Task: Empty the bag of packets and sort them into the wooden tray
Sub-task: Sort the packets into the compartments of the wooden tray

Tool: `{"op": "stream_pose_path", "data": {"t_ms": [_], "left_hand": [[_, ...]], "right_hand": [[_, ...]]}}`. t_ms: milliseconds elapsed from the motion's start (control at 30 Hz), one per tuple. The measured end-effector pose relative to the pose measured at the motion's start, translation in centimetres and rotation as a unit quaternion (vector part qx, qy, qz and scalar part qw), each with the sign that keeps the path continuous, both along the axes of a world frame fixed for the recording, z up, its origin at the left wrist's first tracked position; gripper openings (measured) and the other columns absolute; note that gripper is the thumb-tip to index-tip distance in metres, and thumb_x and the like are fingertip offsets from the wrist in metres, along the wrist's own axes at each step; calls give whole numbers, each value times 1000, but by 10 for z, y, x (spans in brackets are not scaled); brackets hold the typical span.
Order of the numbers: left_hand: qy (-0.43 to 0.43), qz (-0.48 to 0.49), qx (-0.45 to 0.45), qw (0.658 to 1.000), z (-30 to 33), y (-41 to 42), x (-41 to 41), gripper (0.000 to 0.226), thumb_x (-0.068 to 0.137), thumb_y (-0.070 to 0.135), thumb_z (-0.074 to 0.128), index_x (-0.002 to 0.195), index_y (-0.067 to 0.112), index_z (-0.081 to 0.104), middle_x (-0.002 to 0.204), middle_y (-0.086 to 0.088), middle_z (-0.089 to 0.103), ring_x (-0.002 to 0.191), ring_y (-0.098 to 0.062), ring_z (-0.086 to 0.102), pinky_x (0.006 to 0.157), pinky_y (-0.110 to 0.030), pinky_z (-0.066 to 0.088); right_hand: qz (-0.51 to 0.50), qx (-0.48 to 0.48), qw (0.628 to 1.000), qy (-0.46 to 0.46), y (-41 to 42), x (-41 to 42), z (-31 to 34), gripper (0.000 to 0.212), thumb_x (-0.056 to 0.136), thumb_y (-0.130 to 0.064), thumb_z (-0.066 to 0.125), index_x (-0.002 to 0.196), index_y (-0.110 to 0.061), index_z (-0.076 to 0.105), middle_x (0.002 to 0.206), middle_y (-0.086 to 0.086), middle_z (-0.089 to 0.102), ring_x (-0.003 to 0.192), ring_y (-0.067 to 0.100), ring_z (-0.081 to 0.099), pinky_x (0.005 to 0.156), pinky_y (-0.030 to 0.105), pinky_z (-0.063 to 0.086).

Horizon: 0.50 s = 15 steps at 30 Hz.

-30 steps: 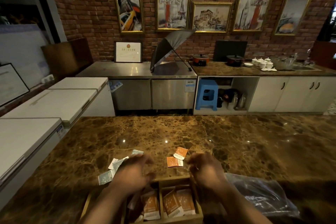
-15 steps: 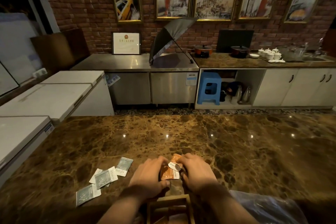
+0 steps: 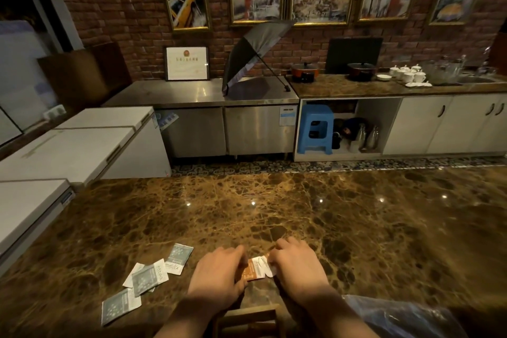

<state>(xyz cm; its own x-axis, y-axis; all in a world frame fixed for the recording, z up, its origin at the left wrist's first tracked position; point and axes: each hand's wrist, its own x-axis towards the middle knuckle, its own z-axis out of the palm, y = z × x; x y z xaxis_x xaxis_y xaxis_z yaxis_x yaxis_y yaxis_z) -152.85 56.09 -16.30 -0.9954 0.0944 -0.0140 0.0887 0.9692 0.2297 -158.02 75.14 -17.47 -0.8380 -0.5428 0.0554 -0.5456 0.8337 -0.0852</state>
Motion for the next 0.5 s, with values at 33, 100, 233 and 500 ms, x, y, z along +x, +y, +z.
{"op": "stream_pose_path", "data": {"t_ms": [33, 100, 233, 500], "left_hand": [[-1, 3, 1, 1000, -1, -1, 2, 31, 82, 47, 63, 107, 35, 49, 112, 12, 64, 108, -17, 56, 87, -35, 44], [-1, 15, 13, 1000, -3, -4, 3, 30, 81, 45, 63, 106, 35, 50, 112, 13, 63, 109, -15, 55, 87, -33, 42], [1, 30, -4, 1000, -3, -8, 6, 39, 78, 48, 63, 114, 37, 51, 116, 14, 62, 113, -15, 54, 94, -33, 41], [19, 96, 25, 995, -3, -19, 19, 42, 75, 49, 65, 113, 37, 52, 110, 9, 64, 106, -17, 60, 87, -32, 46]], "right_hand": [[-2, -9, 1000, -4, 2, 1, 1, 31, 98, -25, 53, 125, -28, 66, 123, -1, 60, 118, 22, 49, 101, 37, 37], [-2, -17, 1000, -16, 5, 1, 2, 32, 99, -25, 52, 128, -28, 64, 124, -1, 59, 118, 23, 49, 101, 37, 38], [2, -19, 998, -57, 6, 4, 1, 28, 100, -27, 49, 124, -24, 64, 125, 2, 50, 116, 25, 49, 98, 39, 42], [-28, -96, 993, -55, 9, 15, 3, 25, 94, -32, 60, 117, -25, 55, 120, -4, 57, 110, 19, 54, 91, 34, 45]]}}
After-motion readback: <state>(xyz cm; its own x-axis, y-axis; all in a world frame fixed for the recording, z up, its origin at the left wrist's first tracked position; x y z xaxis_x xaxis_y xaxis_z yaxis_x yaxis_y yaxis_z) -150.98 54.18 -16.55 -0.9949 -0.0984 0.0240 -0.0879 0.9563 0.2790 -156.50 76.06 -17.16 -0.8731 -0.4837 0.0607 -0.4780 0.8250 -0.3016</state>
